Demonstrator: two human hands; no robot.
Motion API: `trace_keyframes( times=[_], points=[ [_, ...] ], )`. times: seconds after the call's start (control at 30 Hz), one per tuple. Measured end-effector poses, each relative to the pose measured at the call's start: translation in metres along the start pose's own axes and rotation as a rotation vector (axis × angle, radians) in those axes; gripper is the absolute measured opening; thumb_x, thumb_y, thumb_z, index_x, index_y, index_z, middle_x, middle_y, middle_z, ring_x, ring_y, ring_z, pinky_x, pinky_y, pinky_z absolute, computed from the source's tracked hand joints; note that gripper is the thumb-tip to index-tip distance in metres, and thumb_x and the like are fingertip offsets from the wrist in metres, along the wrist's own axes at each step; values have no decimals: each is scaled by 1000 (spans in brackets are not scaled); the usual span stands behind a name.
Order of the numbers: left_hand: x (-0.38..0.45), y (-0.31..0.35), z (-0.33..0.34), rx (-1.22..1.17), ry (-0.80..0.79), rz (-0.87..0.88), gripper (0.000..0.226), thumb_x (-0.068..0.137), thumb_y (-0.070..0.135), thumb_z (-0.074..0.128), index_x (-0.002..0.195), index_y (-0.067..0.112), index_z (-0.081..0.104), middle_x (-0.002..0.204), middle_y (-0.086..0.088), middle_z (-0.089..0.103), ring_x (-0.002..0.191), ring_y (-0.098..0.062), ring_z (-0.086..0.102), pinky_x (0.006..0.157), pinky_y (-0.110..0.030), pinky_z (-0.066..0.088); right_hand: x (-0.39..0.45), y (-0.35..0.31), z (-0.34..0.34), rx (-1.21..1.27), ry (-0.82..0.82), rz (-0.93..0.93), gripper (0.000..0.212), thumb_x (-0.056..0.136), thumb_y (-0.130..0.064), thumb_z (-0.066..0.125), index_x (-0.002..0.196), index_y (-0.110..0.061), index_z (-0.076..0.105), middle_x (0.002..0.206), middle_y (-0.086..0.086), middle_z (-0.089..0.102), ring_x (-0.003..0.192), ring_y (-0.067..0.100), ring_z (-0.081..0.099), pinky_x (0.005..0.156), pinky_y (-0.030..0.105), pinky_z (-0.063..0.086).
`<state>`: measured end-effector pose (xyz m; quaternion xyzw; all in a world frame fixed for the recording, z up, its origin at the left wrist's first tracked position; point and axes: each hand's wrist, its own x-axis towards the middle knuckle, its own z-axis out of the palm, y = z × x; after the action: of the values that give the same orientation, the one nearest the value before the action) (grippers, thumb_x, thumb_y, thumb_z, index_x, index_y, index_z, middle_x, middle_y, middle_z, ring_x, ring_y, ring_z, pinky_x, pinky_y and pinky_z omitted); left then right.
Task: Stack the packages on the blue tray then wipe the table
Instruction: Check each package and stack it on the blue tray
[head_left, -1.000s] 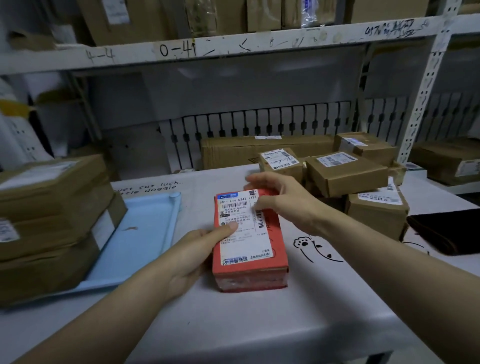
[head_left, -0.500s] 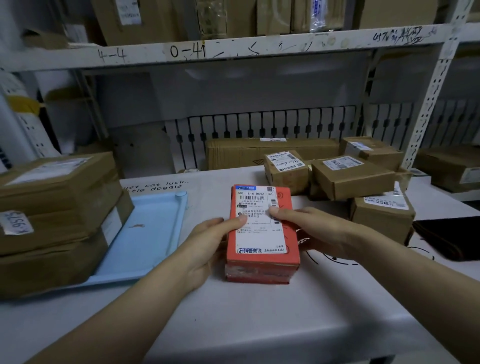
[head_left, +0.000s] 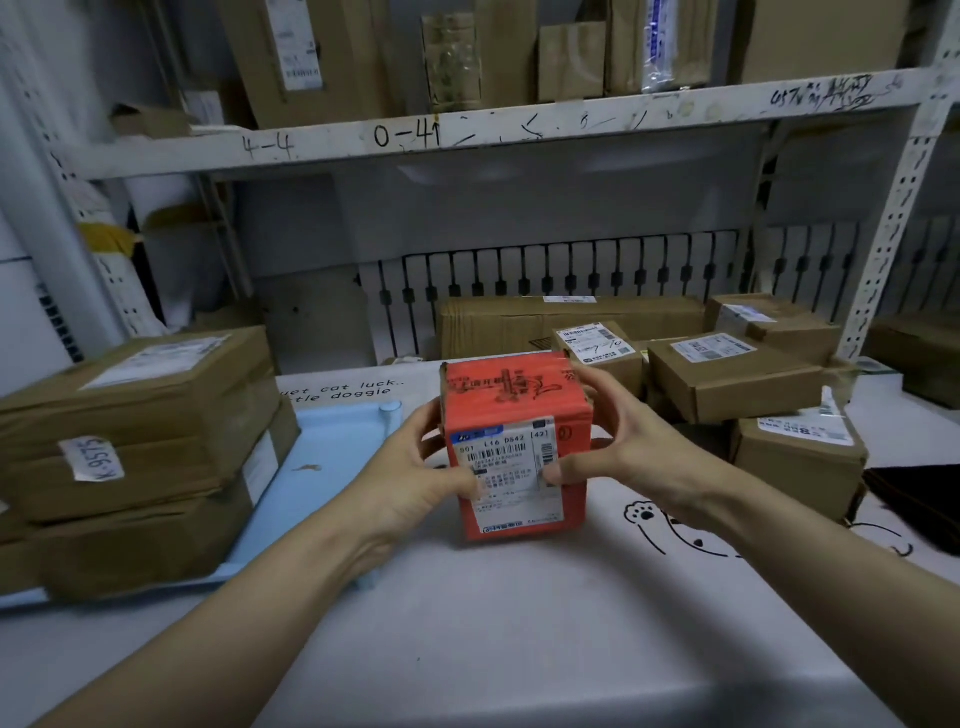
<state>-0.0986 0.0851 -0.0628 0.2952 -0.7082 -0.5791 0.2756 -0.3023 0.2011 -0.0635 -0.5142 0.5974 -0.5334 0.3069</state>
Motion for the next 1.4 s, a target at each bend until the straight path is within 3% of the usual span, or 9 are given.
trace_keyframes(
  times=[0.17,0.4,0.6,0.77,0.97,1.13,1.2,1.3,1.4],
  points=[
    [-1,1,1,-13,-16,25,81,67,-21,67,130,28,51,120,2,67,117,-11,59,82,-25,56,-5,-3,-1,-36,-7,-36,106,56,-14,91,143,-44,39,137,-15,58,130,4,51,115,52,33],
    [-3,6,4,-79,22,-4,84,52,-6,71,125,31,54,113,1,71,117,-17,61,97,-40,53,-10,-4,-3,-14,-36,2,97,56,-18,92,138,-37,44,124,-13,68,128,6,54,114,52,33],
    [-4,10,1,-191,27,-49,62,68,-23,61,119,13,58,98,-5,76,97,-21,71,80,-33,55,-10,0,-5,37,-49,63,90,63,-10,91,138,-31,47,129,-7,65,126,10,56,100,37,50],
    [-7,13,1,-222,24,-64,49,73,-21,56,110,12,62,94,1,75,79,-9,73,62,-21,55,-10,2,-1,53,-16,76,89,56,-18,90,136,-29,51,123,-5,68,115,9,63,94,32,52],
    [-8,11,6,-306,71,-109,32,85,-9,58,109,11,66,106,-6,76,93,-19,72,77,-33,56,-9,0,6,13,77,103,82,68,-19,89,139,-24,49,119,-4,67,99,7,69,77,23,56],
    [-6,5,13,-348,130,-114,22,94,7,61,115,9,64,105,-9,76,90,-20,74,76,-38,60,-10,-4,12,62,122,86,82,63,-55,84,134,-26,55,115,1,71,94,11,73,77,24,56],
    [-3,3,12,-386,157,-136,17,97,14,58,112,9,65,97,-8,77,86,-19,74,74,-37,59,-11,-8,14,118,127,53,64,71,-55,72,127,-26,61,113,0,73,96,10,72,84,28,55],
    [0,0,8,-420,158,-187,20,101,23,52,110,12,66,92,-4,78,84,-18,73,71,-35,57,-8,-10,13,189,148,27,51,73,-41,80,120,-25,68,117,13,69,106,26,70,100,47,53],
    [1,-2,5,-448,150,-239,30,103,28,47,120,12,64,101,-6,77,85,-18,74,65,-31,58,-7,-12,15,238,131,32,52,71,-29,82,120,-22,68,123,26,60,111,37,65,96,56,52]
  ],
)
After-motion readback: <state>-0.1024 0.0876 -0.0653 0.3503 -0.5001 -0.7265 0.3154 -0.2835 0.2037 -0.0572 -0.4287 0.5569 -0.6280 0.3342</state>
